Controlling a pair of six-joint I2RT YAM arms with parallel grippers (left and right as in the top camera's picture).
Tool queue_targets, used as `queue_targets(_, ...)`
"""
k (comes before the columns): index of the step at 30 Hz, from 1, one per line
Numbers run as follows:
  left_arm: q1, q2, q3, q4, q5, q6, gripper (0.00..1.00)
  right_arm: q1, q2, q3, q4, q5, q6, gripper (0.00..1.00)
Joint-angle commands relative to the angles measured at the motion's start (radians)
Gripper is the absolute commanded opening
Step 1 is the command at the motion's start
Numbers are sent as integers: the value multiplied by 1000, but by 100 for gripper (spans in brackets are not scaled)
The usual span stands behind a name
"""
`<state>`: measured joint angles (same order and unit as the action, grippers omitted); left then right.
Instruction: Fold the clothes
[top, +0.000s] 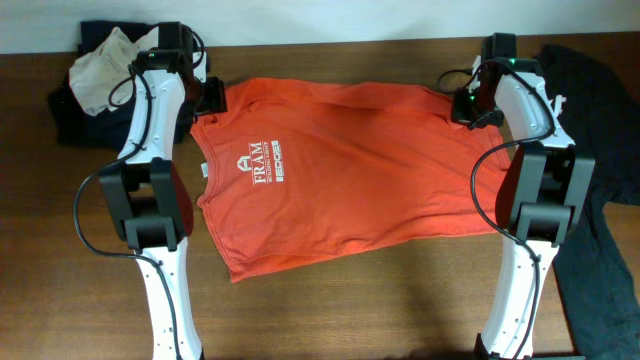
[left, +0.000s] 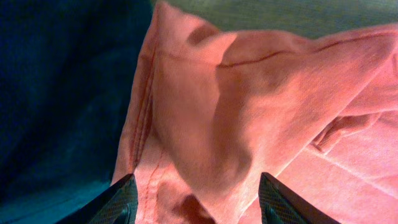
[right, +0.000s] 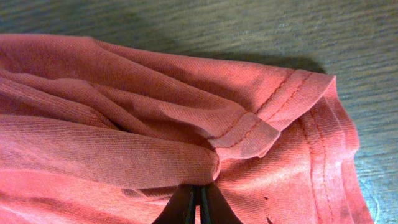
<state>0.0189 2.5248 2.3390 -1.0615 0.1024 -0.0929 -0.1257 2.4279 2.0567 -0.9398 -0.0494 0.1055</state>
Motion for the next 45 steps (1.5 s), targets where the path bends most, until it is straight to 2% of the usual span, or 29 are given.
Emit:
queue_targets(1,1,-4,-2,43,32,19,62,-5,15,2,-18,1,7,7)
queue_targets(3,1,-4,-2,70,32,19,57,-5,15,2,-21,0,7,7)
queue_targets(4,1,-4,-2,85,32,19,47,-5,15,2,-23,-6,7,7)
queue_targets(6,1,-4,-2,105,32,19,34,-5,15,2,-27,-11,7,6)
queue_targets(7,1,-4,-2,111,32,19,33,-5,15,2,-29,-19,7,6)
queue_targets(10,1,-4,-2,110,32,19,33,-5,15,2,-30,-29,7,6)
queue_targets(11,2,-4,-2,103,5,18,47,-5,15,2,-32,-29,7,6)
queue_targets(13,6,0,-5,103,-29,3,50,-5,15,2,-36,-29,7,6)
queue_targets(20,7,52,7,123,-11,-33,48,-5,15,2,-42,-29,7,7)
queue_targets(23,8,52,35,134,-11,-33,42,-5,15,2,-56,-29,7,6)
queue_targets(32,7,60,48,132,-2,-33,41,-5,15,2,-64,-29,7,5)
queue_targets(36,7,68,48,134,39,-33,30,-5,15,2,-63,-29,7,5)
queue_targets(38,8,68,48,134,39,-33,3,-5,15,2,-62,-29,7,4)
queue_targets(42,12,65,84,116,39,-33,1,-8,13,96,-110,-28,7,4)
queue_targets(45,30,65,228,21,39,-33,1,-30,13,277,-203,-28,7,4)
